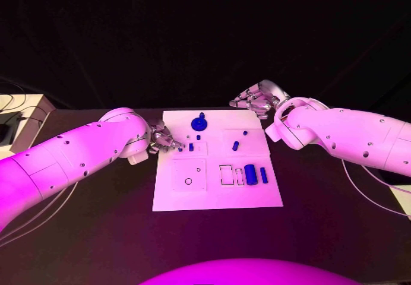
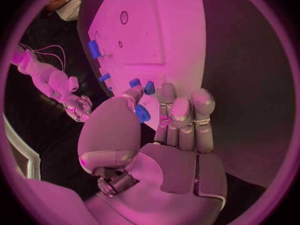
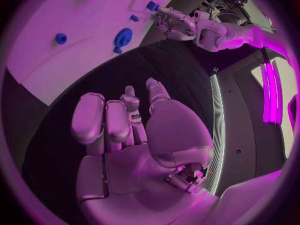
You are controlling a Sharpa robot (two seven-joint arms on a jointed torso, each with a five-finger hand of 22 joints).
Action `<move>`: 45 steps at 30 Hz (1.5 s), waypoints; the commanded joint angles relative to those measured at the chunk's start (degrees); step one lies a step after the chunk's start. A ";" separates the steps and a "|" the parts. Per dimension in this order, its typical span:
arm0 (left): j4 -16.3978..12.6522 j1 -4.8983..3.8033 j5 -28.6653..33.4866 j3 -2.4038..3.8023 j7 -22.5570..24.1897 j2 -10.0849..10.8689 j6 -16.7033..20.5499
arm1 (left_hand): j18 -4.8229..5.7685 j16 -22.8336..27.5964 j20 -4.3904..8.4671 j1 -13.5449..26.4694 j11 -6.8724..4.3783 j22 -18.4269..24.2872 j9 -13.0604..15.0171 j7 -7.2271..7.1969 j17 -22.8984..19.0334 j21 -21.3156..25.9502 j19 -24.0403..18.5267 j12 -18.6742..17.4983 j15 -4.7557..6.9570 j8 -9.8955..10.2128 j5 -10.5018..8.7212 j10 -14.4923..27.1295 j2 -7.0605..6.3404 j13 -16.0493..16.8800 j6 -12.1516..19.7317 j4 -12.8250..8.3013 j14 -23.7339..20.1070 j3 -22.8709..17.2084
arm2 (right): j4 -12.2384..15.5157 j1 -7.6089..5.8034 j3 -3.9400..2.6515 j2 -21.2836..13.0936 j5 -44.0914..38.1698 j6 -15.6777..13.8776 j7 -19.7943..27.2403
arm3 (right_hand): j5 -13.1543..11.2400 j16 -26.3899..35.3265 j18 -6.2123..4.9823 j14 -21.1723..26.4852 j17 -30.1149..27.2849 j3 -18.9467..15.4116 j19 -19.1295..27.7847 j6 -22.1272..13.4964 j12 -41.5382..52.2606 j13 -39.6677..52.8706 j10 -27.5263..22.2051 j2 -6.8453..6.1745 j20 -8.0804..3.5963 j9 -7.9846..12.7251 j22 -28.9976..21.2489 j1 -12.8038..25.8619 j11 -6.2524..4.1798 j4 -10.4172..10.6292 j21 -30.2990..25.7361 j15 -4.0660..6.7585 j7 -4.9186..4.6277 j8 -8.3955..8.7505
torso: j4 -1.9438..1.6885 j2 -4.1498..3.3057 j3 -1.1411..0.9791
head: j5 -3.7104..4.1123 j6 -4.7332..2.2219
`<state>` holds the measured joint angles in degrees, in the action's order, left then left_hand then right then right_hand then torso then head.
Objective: Assemble the parts on the task board
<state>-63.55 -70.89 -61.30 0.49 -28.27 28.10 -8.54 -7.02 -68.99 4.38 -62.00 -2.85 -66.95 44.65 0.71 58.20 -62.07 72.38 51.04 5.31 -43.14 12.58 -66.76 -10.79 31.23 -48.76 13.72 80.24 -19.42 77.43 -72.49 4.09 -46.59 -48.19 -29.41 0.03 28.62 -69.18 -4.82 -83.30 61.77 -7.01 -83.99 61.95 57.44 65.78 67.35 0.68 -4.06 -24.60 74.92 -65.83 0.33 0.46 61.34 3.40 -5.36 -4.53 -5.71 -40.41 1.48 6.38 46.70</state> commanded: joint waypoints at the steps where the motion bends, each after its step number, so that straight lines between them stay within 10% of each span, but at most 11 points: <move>1: -0.29 0.24 0.86 -0.05 -1.73 0.20 0.10 | -0.26 -0.24 -0.19 0.53 0.24 -0.04 0.15 0.31 0.02 -0.17 0.28 0.31 -0.07 -0.36 -0.09 -0.18 0.14 -0.09 0.15 0.89 0.08 1.43 | -0.04 0.06 -0.04 -0.01 -0.33 0.54 0.61 | 0.20 0.17 -0.22 0.07 -0.01 -0.15 -2.37 0.30 -0.09 0.02 0.12 -0.18 -0.34 0.05 8.11 -0.27 -0.07 -0.19 -0.20 0.23 -0.06 0.23 | -0.04 0.02 0.01 | -0.01 0.08; 12: -1.25 0.24 3.10 0.57 -1.35 0.82 0.60 | -0.30 -0.22 -0.26 1.30 0.35 -0.01 -0.07 0.32 -0.13 -0.20 0.25 0.41 -0.11 -0.17 -0.13 -0.14 1.65 -0.22 0.12 2.77 0.01 13.25 | -0.20 0.16 -0.04 0.12 -0.33 0.51 0.63 | 0.20 0.17 -0.22 0.07 0.00 -0.15 -2.38 0.31 -0.09 0.02 0.14 -0.12 -0.34 0.06 8.11 -0.20 -0.06 -0.15 -0.18 0.24 -0.06 0.23 | 0.00 -0.01 -0.02 | -0.06 0.05; 16: -1.65 0.24 4.19 1.53 -0.83 1.22 1.61 | -0.31 -0.22 -0.28 -0.11 0.40 0.04 -0.01 0.34 -0.18 -0.16 0.20 0.45 -0.10 -0.33 -0.15 -0.09 4.27 -0.25 0.24 2.79 -0.02 22.07 | -0.25 0.21 -0.04 0.15 -0.32 0.49 0.65 | 0.26 0.18 -0.22 0.07 -0.01 -0.15 -2.38 0.29 -0.11 0.01 0.12 -0.03 -0.34 0.08 8.11 -0.11 -0.07 -0.12 -0.18 0.24 -0.06 0.24 | -0.02 0.01 -0.06 | -0.12 -0.03; 20: -2.01 0.24 5.90 2.80 0.64 1.75 3.82 | -0.45 0.51 -0.34 0.04 0.78 0.82 -0.21 0.82 -1.11 0.90 -0.62 0.39 -0.42 0.16 -0.14 0.65 4.10 -0.24 1.16 2.84 -0.70 22.14 | -0.28 0.24 -0.04 0.11 -0.32 0.45 0.66 | 0.26 0.18 -0.22 0.07 -0.01 -0.15 -2.38 0.29 -0.11 0.01 0.12 -0.03 -0.34 0.08 8.11 -0.11 -0.07 -0.12 -0.18 0.24 -0.06 0.24 | -0.08 0.04 -0.07 | -0.12 -0.04; 25: -2.62 0.22 8.15 4.42 2.79 2.54 6.64 | -1.66 3.41 -1.76 -0.11 3.27 5.22 -6.26 3.90 -6.55 6.91 -4.65 0.36 -2.44 4.14 0.02 5.85 4.30 -1.24 5.21 2.83 -4.93 22.13 | -0.28 0.25 -0.04 0.06 -0.30 0.36 0.67 | 0.26 0.18 -0.24 0.06 -0.01 -0.21 -2.36 0.28 -0.10 0.01 0.13 -0.06 -0.34 0.08 8.09 0.00 -0.07 -0.07 -0.27 0.24 -0.06 0.24 | -0.07 0.08 -0.08 | -0.21 -0.13; 27: -2.90 0.21 8.64 4.80 3.89 2.81 7.84 | -3.16 3.64 -3.16 -0.62 3.71 7.06 -13.15 4.47 -11.35 9.71 -6.22 2.72 -3.18 0.73 0.09 7.98 4.38 -4.52 6.22 2.78 -7.35 22.06 | -0.27 0.25 -0.04 0.01 -0.30 0.31 0.66 | 0.26 0.18 -0.23 0.06 0.00 -0.21 -2.37 0.28 -0.11 0.00 0.12 -0.05 -0.34 0.09 8.09 0.02 -0.07 -0.05 -0.24 0.24 -0.06 0.24 | -0.06 0.03 -0.07 | -0.25 -0.17; 34: -3.10 0.19 9.48 5.33 6.88 3.14 10.32 | -3.06 3.48 -3.56 -6.59 4.69 8.82 -19.97 5.33 -16.35 12.64 -7.66 3.51 -3.77 -2.42 0.19 11.20 8.34 -8.98 9.87 0.83 -9.73 21.80 | -0.21 0.25 -0.04 -0.11 -0.28 0.21 0.64 | 0.26 0.17 -0.22 0.06 0.01 -0.22 -2.37 0.28 -0.12 -0.01 0.11 -0.04 -0.34 0.09 8.11 0.06 -0.07 -0.01 -0.20 0.23 -0.06 0.24 | -0.02 0.00 -0.03 | -0.38 -0.46; 39: -2.70 0.19 8.66 5.27 13.21 2.77 11.62 | -2.42 5.58 -4.37 -17.09 6.07 9.79 -26.62 7.04 -18.42 14.98 -10.17 -1.63 -4.83 3.00 -0.07 15.86 12.00 -13.27 9.98 -5.08 -13.52 15.32 | -0.09 0.25 -0.04 -0.22 -0.28 0.14 0.64 | 0.26 0.17 -0.22 0.06 0.01 -0.22 -2.37 0.28 -0.12 -0.01 0.11 -0.04 -0.34 0.09 8.11 0.06 -0.07 -0.01 -0.20 0.23 -0.06 0.24 | -0.12 0.06 -0.06 | -0.35 -0.61; 45: -1.75 0.20 1.81 4.11 25.99 1.36 14.32 | -1.48 10.15 -5.95 -23.81 8.61 10.65 -40.70 7.34 -25.15 19.22 -16.32 -19.00 -6.98 20.90 -0.36 14.31 8.49 -27.58 0.75 -14.62 -21.27 7.09 | -0.04 0.25 -0.04 -0.31 -0.24 -0.11 0.81 | 0.27 0.18 -0.23 0.06 -0.01 -0.18 -2.38 0.27 -0.15 -0.03 0.10 0.06 -0.34 0.09 8.10 -0.01 -0.08 0.01 -0.22 0.24 -0.06 0.24 | 0.01 -0.04 0.07 | -0.41 -1.00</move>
<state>-65.42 -70.67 -54.62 4.77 -13.19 29.96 2.64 -8.76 -59.11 -1.44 -85.94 5.66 -55.91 5.42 8.28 33.89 -42.98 56.45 33.93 -1.57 -24.40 12.56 -51.40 -1.65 5.31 -46.48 0.09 59.45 -11.92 77.29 -72.26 4.09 -46.84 -48.18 -29.48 0.10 28.62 -69.18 -4.83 -83.30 61.75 -7.02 -83.99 61.94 57.44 65.76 67.35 0.67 -4.06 -24.55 74.93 -65.83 0.33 0.47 61.34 3.40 -5.36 -4.53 -5.78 -40.39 1.48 5.99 45.85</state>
